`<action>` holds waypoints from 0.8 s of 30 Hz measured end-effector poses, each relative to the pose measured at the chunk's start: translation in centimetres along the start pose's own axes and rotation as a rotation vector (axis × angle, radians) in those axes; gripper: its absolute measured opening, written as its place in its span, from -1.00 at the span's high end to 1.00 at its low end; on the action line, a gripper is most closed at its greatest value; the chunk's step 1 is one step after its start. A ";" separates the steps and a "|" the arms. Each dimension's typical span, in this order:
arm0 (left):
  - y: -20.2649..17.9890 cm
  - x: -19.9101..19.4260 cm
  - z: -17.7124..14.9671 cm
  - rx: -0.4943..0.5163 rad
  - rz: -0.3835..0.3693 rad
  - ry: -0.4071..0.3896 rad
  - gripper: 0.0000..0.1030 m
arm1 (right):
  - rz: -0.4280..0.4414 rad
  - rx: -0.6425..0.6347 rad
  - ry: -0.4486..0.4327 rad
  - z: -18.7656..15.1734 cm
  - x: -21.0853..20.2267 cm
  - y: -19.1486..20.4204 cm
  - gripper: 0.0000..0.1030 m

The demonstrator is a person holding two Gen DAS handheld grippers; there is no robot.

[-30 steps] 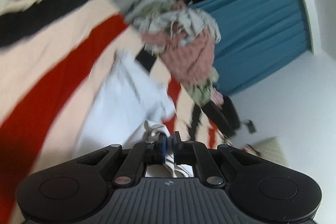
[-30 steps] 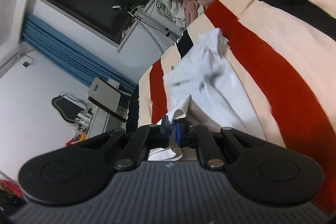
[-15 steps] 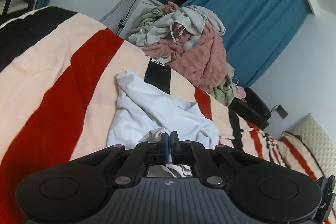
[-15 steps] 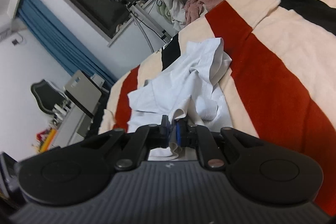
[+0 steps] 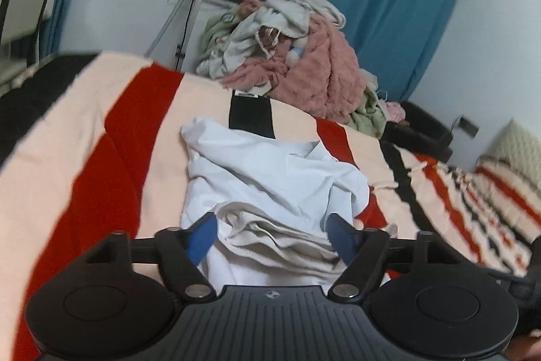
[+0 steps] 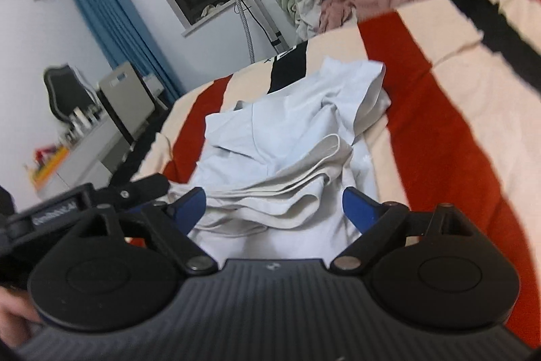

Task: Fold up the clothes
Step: 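Open both grippers and release the folded T-shirt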

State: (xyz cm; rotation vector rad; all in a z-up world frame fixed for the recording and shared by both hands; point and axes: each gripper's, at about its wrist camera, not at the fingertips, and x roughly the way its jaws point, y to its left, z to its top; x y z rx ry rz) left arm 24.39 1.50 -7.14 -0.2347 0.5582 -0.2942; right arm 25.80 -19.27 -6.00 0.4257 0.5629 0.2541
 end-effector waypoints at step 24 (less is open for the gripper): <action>-3.8 -15.8 -6.6 0.025 0.018 -0.019 -0.82 | -0.177 -0.203 -0.215 -4.7 -15.7 5.7 0.12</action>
